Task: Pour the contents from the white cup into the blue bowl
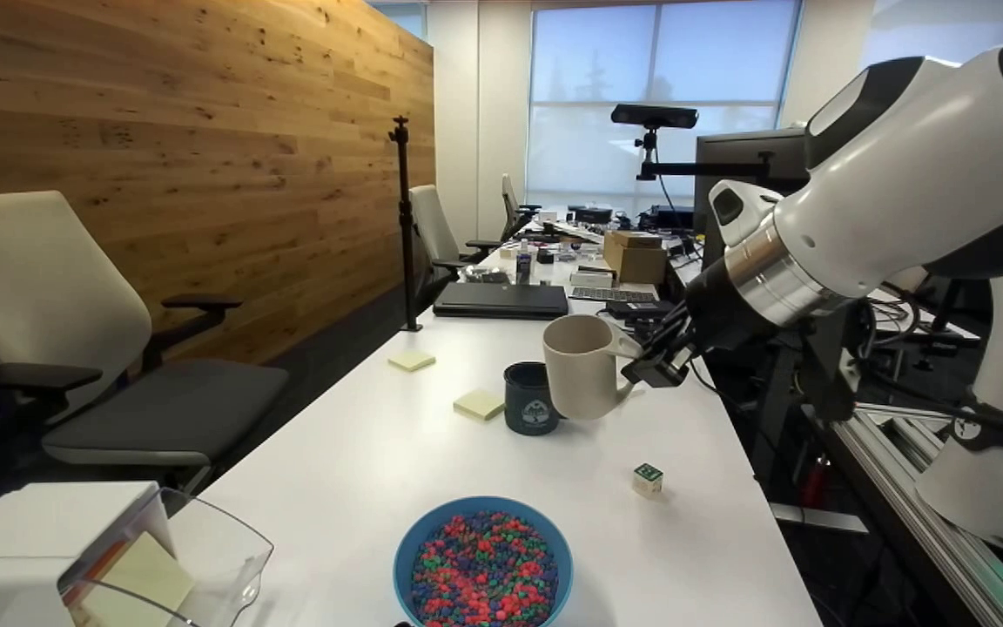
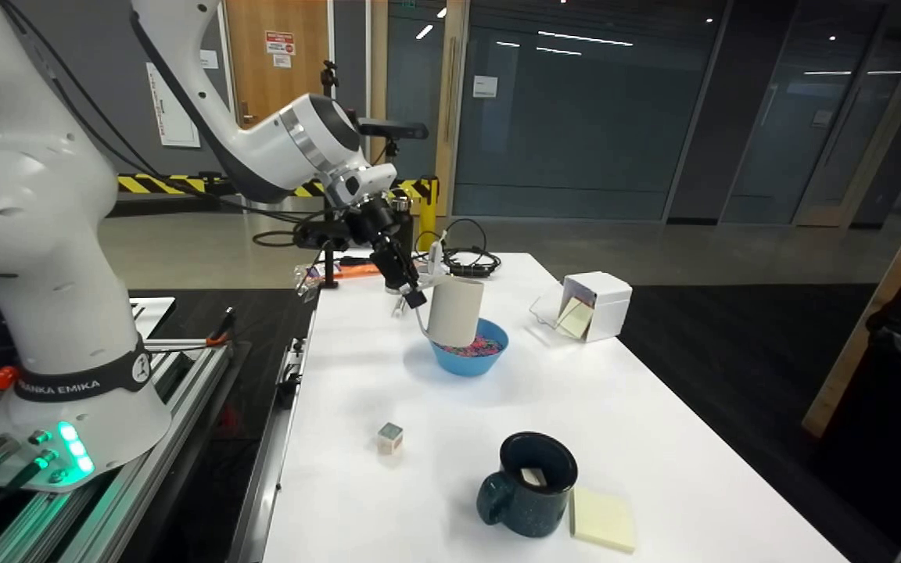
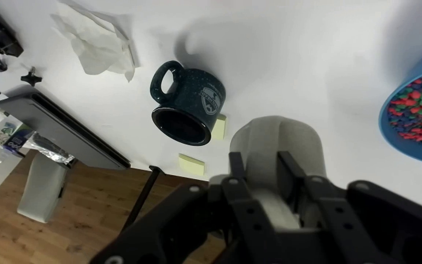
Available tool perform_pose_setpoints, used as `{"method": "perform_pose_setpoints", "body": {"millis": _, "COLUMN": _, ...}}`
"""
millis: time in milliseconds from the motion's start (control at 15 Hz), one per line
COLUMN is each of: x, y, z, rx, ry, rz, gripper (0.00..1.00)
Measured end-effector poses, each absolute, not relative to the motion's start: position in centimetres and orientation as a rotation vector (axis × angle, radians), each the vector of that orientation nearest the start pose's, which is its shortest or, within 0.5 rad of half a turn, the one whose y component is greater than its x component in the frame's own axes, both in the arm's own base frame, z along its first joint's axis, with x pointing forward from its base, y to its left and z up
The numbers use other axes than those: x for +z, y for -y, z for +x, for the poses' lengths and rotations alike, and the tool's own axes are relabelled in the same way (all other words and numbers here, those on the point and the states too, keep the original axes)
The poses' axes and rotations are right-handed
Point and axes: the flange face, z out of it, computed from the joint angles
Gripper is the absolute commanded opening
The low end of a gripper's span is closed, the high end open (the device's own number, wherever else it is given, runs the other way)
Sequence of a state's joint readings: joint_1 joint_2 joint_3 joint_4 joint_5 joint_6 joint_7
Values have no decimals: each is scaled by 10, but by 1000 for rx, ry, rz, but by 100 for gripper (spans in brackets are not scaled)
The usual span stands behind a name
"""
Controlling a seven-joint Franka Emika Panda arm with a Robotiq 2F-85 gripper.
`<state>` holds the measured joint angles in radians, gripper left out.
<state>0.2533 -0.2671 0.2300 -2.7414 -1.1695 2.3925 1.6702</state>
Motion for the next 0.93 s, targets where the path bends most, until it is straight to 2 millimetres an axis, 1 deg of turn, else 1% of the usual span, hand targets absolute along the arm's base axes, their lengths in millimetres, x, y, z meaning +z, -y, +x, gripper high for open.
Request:
{"method": "perform_pose_setpoints", "body": {"millis": 267, "x": 297, "y": -183, "z": 331, "rx": -1153, "ry": -357, "rz": -3432, "gripper": 7}}
{"method": "perform_pose_setpoints", "body": {"millis": 533, "x": 299, "y": -200, "z": 320, "rx": -1219, "ry": -253, "rz": -3484, "gripper": 7}}
{"method": "perform_pose_setpoints", "body": {"millis": 733, "x": 301, "y": -206, "z": 317, "rx": -1238, "ry": -189, "rz": -3498, "gripper": 7}}
{"method": "perform_pose_setpoints", "body": {"millis": 933, "x": 302, "y": -210, "z": 317, "rx": -1243, "ry": -173, "rz": -3494, "gripper": 7}}
